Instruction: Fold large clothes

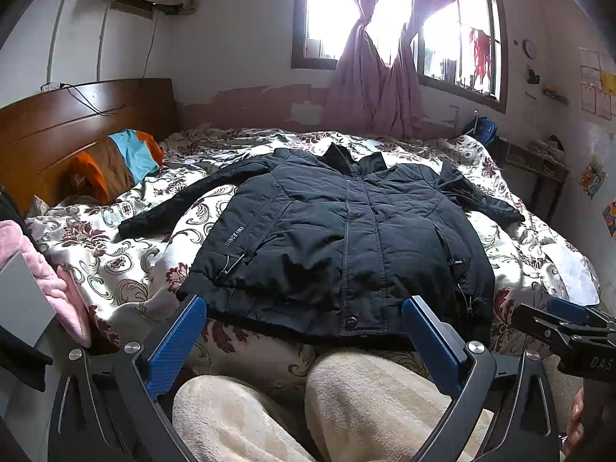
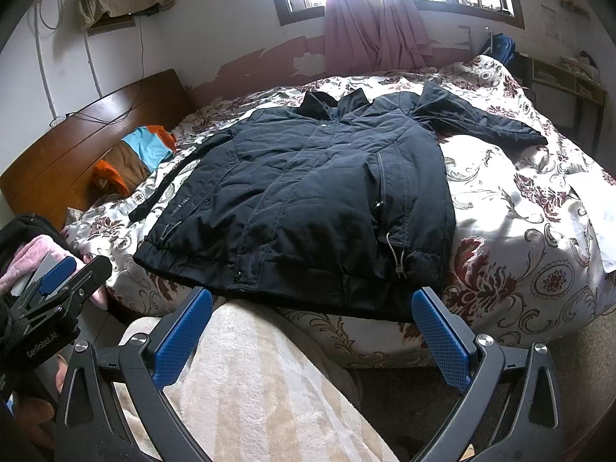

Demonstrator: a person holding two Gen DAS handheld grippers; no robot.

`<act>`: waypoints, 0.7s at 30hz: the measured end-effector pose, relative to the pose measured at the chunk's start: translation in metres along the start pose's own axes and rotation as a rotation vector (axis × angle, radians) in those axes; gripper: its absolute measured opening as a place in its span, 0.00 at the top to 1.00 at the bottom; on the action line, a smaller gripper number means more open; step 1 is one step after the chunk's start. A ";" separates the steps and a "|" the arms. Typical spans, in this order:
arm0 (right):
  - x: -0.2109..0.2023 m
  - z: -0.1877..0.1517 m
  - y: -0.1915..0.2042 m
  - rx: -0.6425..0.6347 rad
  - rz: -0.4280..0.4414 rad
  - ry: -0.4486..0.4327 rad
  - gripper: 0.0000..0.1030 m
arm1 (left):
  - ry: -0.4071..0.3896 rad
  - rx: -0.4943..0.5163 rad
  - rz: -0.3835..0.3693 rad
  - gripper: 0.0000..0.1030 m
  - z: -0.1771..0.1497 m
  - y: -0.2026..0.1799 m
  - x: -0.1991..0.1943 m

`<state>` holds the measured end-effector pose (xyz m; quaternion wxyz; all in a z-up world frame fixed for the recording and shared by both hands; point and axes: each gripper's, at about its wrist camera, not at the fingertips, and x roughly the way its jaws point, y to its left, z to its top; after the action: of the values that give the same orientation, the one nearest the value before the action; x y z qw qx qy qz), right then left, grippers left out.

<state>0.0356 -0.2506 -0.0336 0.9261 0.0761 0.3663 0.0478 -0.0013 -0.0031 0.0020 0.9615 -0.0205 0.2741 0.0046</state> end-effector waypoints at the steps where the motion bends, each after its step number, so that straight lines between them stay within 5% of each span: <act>1: 0.000 0.000 0.000 0.000 0.000 0.000 0.01 | 0.000 0.000 0.000 0.01 0.000 0.000 0.000; 21: 0.002 0.001 0.000 0.001 0.000 0.004 0.01 | 0.000 -0.001 -0.001 0.01 0.000 0.000 0.000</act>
<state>0.0379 -0.2505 -0.0343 0.9253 0.0767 0.3682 0.0479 -0.0015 -0.0029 0.0019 0.9615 -0.0210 0.2739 0.0045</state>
